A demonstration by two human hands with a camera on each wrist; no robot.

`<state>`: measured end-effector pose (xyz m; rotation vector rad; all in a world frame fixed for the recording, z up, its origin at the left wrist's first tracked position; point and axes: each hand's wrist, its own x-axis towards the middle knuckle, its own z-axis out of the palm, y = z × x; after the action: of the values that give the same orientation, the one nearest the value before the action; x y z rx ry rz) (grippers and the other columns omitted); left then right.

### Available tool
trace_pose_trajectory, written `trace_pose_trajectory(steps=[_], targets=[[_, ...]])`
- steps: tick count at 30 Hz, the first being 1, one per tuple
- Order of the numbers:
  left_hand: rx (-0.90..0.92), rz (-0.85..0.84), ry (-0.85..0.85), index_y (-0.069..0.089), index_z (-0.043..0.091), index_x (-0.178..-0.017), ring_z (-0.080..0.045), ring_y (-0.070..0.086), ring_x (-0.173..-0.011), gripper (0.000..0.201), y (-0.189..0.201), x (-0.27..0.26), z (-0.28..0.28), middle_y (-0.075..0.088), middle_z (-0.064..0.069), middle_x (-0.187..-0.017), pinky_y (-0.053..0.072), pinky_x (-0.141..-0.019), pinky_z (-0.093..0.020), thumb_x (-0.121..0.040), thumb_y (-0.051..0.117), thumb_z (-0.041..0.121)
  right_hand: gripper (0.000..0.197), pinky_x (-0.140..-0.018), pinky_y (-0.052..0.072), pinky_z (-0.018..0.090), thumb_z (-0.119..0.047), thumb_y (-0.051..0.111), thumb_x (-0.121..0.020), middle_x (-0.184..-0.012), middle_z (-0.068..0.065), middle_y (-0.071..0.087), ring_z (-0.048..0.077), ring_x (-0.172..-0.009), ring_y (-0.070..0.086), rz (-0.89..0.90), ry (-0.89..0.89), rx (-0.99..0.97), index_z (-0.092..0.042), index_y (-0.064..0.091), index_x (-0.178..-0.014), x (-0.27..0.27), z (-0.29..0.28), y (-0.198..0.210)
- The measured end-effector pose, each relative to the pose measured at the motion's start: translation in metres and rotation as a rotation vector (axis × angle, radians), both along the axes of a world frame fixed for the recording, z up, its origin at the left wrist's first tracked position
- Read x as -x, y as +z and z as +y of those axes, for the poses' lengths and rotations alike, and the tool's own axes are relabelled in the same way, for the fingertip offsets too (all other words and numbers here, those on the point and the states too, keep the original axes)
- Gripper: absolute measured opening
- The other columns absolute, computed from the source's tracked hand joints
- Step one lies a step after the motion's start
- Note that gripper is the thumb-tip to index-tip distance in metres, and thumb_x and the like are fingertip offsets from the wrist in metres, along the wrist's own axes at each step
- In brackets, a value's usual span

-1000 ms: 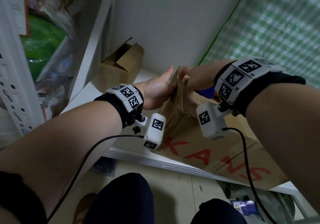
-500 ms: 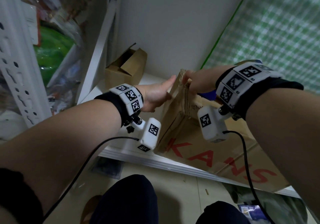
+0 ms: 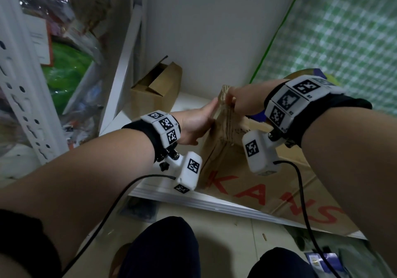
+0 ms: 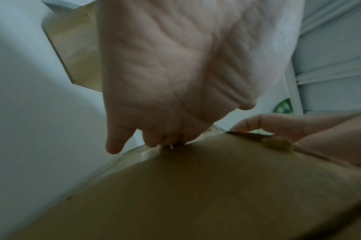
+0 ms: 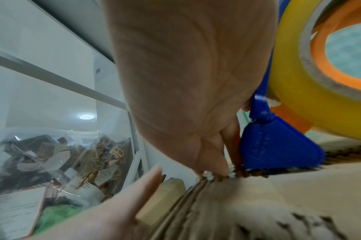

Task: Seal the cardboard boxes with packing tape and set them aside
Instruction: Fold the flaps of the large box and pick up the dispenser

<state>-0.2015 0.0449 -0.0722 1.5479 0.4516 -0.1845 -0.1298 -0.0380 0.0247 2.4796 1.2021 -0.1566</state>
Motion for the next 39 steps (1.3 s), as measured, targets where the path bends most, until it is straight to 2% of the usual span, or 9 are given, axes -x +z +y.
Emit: trace_pose_trajectory(steps=[6, 11, 16, 21, 24, 26, 31, 34, 39], targets=[[0.068, -0.187, 0.089, 0.025, 0.018, -0.150, -0.019, 0.020, -0.143, 0.086, 0.015, -0.014, -0.002, 0.027, -0.006, -0.154, 0.023, -0.107, -0.032, -0.087, 0.001, 0.073, 0.052, -0.093, 0.046, 0.039, -0.014, 0.052, -0.093, -0.124, 0.015, 0.055, 0.028, -0.106, 0.055, -0.059, 0.019, 0.038, -0.008, 0.033, -0.141, 0.000, 0.001, -0.002], [0.011, -0.107, 0.062, 0.012, 0.019, -0.152, -0.022, 0.001, -0.147, 0.090, 0.001, -0.011, -0.001, 0.008, -0.007, -0.159, 0.002, -0.116, -0.045, -0.083, 0.002, 0.077, 0.043, -0.092, 0.043, 0.034, -0.017, 0.044, -0.098, -0.125, 0.015, 0.054, 0.029, -0.111, 0.054, -0.031, 0.022, -0.017, -0.006, 0.037, -0.138, -0.003, 0.001, -0.003], [-0.026, 0.004, -0.009, 0.009, 0.015, -0.152, -0.023, -0.003, -0.146, 0.096, 0.003, -0.004, 0.000, 0.004, -0.008, -0.159, 0.001, -0.118, -0.047, -0.081, 0.001, 0.080, 0.048, -0.088, 0.047, 0.037, -0.019, 0.051, -0.094, -0.115, 0.014, 0.057, 0.027, -0.099, 0.056, -0.037, 0.019, 0.008, -0.009, 0.036, -0.138, -0.005, 0.001, -0.003], [0.030, -0.110, -0.019, 0.019, 0.017, -0.151, -0.018, 0.009, -0.146, 0.088, 0.021, -0.006, -0.005, 0.018, -0.006, -0.157, 0.005, -0.116, -0.041, -0.086, -0.005, 0.072, 0.045, -0.080, 0.042, 0.033, -0.014, 0.048, -0.095, -0.123, 0.013, 0.056, 0.027, -0.105, 0.057, -0.045, 0.054, 0.031, -0.007, 0.039, -0.139, -0.007, 0.002, -0.003], [-0.004, -0.070, -0.044, 0.014, 0.021, -0.151, -0.019, 0.001, -0.146, 0.085, 0.014, -0.003, -0.005, 0.011, -0.004, -0.159, -0.001, -0.116, -0.045, -0.086, -0.001, 0.074, 0.037, -0.069, 0.040, 0.028, -0.012, 0.043, -0.098, -0.111, 0.011, 0.056, 0.024, -0.092, 0.051, -0.057, 0.091, 0.035, -0.005, 0.046, -0.134, -0.009, 0.000, -0.003], [-0.028, -0.014, -0.089, 0.012, 0.021, -0.151, -0.019, 0.002, -0.146, 0.086, 0.010, 0.001, -0.002, 0.011, -0.005, -0.159, -0.001, -0.117, -0.049, -0.085, 0.010, 0.075, 0.035, -0.075, 0.040, 0.031, -0.010, 0.039, -0.098, -0.116, 0.012, 0.057, 0.025, -0.098, 0.054, -0.055, 0.110, 0.027, -0.005, 0.050, -0.132, -0.011, 0.000, -0.002], [-0.306, 0.064, -0.015, 0.045, 0.020, -0.138, -0.019, 0.035, -0.134, 0.078, 0.020, -0.002, -0.008, 0.047, -0.001, -0.142, 0.028, -0.110, -0.046, -0.071, 0.063, 0.058, 0.032, -0.090, 0.045, 0.034, -0.014, 0.045, -0.097, -0.126, 0.010, 0.059, 0.027, -0.113, 0.056, -0.115, 0.122, -0.106, -0.010, 0.058, -0.126, -0.019, -0.006, 0.006], [-0.509, 0.037, 0.030, 0.046, 0.021, -0.130, -0.020, 0.048, -0.119, 0.049, 0.036, -0.014, -0.016, 0.056, -0.001, -0.124, 0.042, -0.099, -0.045, -0.086, 0.065, 0.031, 0.033, -0.096, 0.039, 0.042, -0.014, 0.050, -0.092, -0.121, 0.011, 0.058, 0.029, -0.115, 0.049, -0.271, 0.071, -0.242, -0.020, 0.059, -0.122, -0.029, -0.022, 0.018], [-0.947, 0.136, -0.096, 0.025, 0.012, -0.147, -0.026, 0.044, -0.126, 0.097, 0.063, -0.032, -0.027, 0.040, -0.005, -0.144, 0.040, -0.105, -0.041, -0.072, 0.075, 0.045, 0.034, -0.094, 0.036, 0.043, -0.027, 0.052, -0.089, -0.123, 0.011, 0.055, 0.030, -0.119, 0.044, -0.264, -0.167, -0.406, -0.023, 0.056, -0.123, -0.060, -0.049, 0.038]])
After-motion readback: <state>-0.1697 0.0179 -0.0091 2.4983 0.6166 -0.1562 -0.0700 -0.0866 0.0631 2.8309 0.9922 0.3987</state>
